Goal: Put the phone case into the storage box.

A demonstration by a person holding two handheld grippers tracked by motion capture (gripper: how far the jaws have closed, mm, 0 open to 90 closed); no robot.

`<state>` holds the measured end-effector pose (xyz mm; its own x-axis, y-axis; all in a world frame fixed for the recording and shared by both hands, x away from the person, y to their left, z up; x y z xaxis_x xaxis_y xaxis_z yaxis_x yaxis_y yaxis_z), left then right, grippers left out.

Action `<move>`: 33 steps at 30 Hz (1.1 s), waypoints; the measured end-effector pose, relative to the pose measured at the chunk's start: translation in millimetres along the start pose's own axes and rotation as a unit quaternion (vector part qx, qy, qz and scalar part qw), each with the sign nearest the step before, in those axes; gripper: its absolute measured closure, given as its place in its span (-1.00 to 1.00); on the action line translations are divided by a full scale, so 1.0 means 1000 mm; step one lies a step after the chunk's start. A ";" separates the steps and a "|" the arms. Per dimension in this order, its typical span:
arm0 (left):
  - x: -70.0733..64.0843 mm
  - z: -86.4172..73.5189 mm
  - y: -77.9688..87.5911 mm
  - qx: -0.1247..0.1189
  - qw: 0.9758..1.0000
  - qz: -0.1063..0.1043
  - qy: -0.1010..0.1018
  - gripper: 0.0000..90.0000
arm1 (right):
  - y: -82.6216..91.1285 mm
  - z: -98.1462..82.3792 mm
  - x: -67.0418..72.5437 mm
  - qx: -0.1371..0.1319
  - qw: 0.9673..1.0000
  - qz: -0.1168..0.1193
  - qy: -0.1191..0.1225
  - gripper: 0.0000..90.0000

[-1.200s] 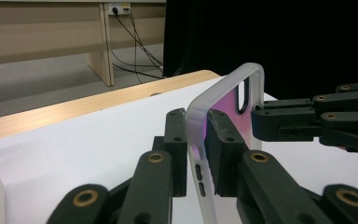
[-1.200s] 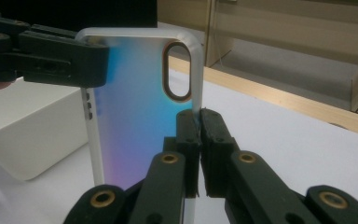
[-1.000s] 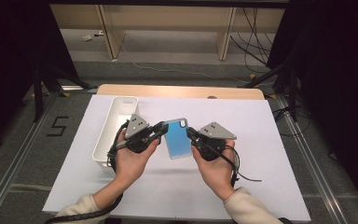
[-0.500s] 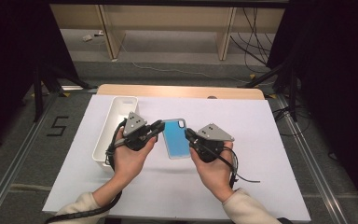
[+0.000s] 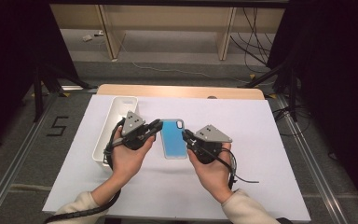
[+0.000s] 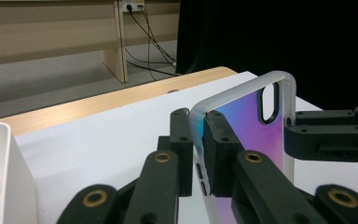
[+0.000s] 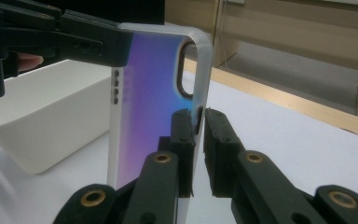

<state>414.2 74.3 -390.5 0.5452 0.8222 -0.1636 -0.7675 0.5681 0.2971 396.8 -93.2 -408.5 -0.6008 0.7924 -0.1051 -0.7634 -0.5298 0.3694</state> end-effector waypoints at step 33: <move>0.012 0.017 0.012 -0.032 0.998 0.027 -0.053 0.84 | 0.011 0.008 -0.009 -0.039 0.995 0.087 0.013 -0.28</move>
<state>417.3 90.3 -373.4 0.5335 0.8445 -0.0470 -0.8142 0.5278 0.2417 395.9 -103.6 -396.5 -0.7313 0.6784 -0.0697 -0.6621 -0.6818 0.3111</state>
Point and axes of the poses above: each handheld gripper's, and its own axes: y roughly backward along the jaws, z roughly out of its top, x roughly to its left, the point moved 5 cm from there along -y, roughly forward along the jaws, and after that the axes turned 4 degrees about y, right-handed, at the moved point
